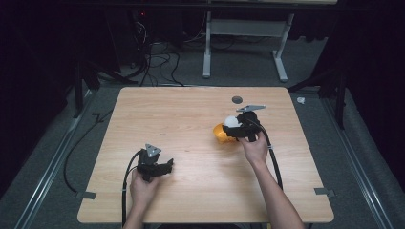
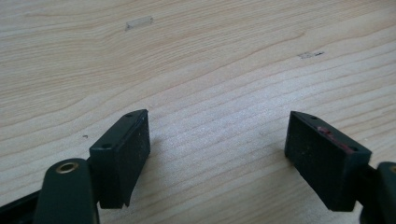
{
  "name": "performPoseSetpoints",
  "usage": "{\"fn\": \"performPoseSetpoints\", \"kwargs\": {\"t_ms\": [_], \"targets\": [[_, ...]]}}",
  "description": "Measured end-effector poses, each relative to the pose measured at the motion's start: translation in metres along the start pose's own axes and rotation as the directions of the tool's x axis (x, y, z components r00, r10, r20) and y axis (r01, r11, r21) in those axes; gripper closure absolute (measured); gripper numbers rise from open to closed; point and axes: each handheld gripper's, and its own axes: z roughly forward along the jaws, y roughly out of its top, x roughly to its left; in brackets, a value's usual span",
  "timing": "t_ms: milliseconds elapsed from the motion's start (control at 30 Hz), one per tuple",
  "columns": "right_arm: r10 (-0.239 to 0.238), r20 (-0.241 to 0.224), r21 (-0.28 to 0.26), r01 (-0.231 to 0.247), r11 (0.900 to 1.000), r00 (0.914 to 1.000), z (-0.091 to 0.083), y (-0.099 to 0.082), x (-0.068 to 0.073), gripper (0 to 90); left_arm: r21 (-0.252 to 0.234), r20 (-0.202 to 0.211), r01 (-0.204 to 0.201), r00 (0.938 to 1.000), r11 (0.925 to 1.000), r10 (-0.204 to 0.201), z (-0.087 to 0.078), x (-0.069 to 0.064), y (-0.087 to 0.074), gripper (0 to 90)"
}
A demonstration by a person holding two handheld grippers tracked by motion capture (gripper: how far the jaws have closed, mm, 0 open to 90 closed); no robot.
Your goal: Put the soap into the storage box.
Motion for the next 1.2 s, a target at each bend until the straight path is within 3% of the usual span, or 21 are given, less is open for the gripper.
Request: {"fn": "performPoseSetpoints", "kwargs": {"t_ms": [467,1200], "targets": [[0.003,0.014,0.059,-0.003,0.9983,0.9999,0.024,-0.005,-0.003,24.5,0.0,0.0,-0.001,1.0,1.0,0.001,0.0,0.0,0.0,22.8],[0.028,0.024,0.113,-0.03,0.9931,0.9993,0.042,-0.012,-0.006,24.3,0.0,-0.001,-0.001,1.0,1.0,0.001,0.0,0.0,0.0,22.9]]}}
